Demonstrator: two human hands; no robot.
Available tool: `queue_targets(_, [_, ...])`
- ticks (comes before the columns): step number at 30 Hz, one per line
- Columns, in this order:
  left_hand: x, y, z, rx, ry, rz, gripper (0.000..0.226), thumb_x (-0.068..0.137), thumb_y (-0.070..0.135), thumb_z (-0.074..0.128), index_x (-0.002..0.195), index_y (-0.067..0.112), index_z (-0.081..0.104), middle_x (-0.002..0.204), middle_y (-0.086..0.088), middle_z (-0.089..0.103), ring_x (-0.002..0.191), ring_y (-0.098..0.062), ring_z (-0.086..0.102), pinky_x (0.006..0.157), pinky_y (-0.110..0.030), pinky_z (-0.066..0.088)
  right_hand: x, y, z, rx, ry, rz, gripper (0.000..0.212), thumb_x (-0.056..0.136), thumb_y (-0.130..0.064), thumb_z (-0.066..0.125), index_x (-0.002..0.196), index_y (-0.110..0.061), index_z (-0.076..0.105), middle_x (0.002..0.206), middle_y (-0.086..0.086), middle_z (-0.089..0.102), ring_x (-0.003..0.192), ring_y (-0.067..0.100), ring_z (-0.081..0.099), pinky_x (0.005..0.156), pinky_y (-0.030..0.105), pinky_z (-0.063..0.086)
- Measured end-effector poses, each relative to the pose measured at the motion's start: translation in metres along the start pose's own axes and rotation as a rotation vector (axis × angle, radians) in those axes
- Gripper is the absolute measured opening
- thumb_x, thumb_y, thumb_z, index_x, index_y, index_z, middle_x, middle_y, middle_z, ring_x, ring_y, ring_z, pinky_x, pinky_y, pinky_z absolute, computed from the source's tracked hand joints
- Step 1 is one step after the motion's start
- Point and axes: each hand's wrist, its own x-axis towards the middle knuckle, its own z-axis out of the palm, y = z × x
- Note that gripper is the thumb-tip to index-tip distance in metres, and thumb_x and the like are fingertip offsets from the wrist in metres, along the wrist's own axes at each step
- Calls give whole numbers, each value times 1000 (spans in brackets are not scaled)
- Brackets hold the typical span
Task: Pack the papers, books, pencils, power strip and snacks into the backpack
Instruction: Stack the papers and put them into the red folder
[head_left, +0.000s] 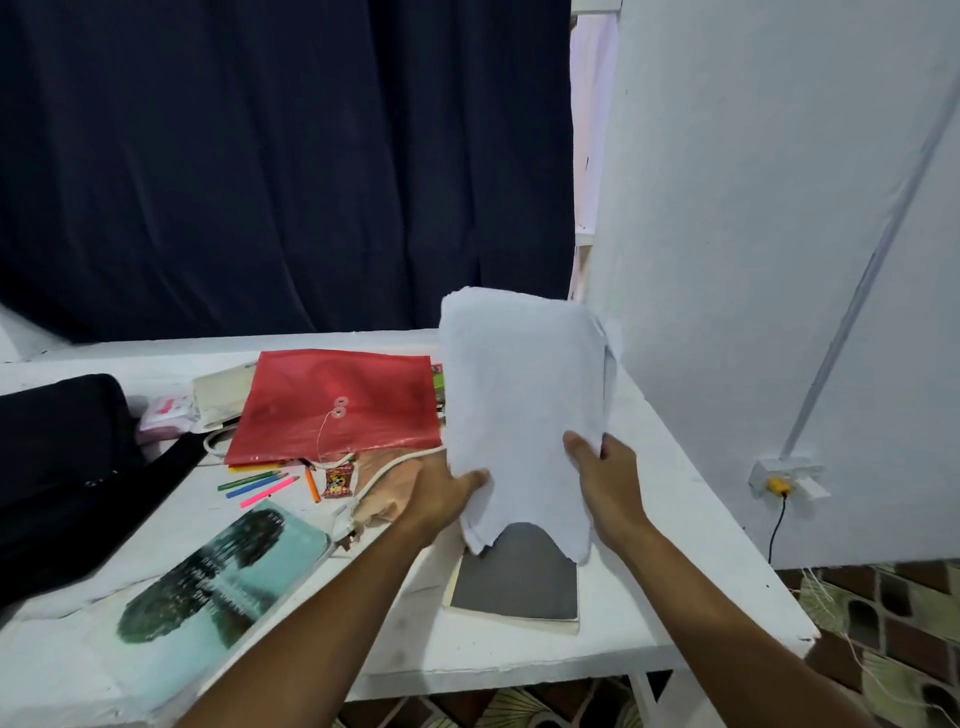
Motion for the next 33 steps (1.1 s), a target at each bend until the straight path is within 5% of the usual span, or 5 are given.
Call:
queue_targets(11, [3, -3, -11, 137, -110, 145, 41, 80, -10, 62, 117, 7, 61, 113, -2, 66, 109, -24, 62, 82, -21, 48, -1, 20, -4, -207, -21, -90, 12, 97, -16, 51, 97, -18, 63, 93, -1, 67, 90, 20, 64, 71, 28, 48])
queue_targets(17, [13, 23, -56, 167, -159, 472, 110, 74, -1, 78, 149, 26, 2, 144, 27, 19, 127, 17, 29, 99, 4, 24, 18, -11, 8, -122, -192, -118, 17, 96, -16, 55, 91, -30, 64, 87, -14, 68, 73, 0, 68, 60, 13, 51])
queue_targets(20, [21, 32, -86, 235, -169, 521, 101, 73, 9, 81, 143, 34, 12, 137, 33, 24, 117, 31, 29, 93, 4, 29, 41, -16, 21, -51, -338, -50, 14, 92, -14, 61, 103, -20, 68, 96, -8, 73, 80, 8, 72, 62, 16, 53])
queue_targets(24, [46, 36, -125, 296, -156, 398, 65, 73, 11, 81, 127, 37, 56, 131, 25, 54, 122, 0, 51, 106, -33, 44, 77, -13, 55, 18, -366, 40, 13, 88, -17, 66, 101, -19, 69, 97, -1, 74, 82, 16, 72, 68, 28, 56])
queue_targets(33, [71, 30, -187, -87, -74, 56, 59, 67, 0, 70, 121, 24, 61, 132, 2, 59, 110, -14, 63, 81, -26, 52, 91, 14, 148, 83, -387, 52, 18, 91, -10, 62, 102, -24, 64, 93, -9, 70, 82, 11, 68, 66, 25, 52])
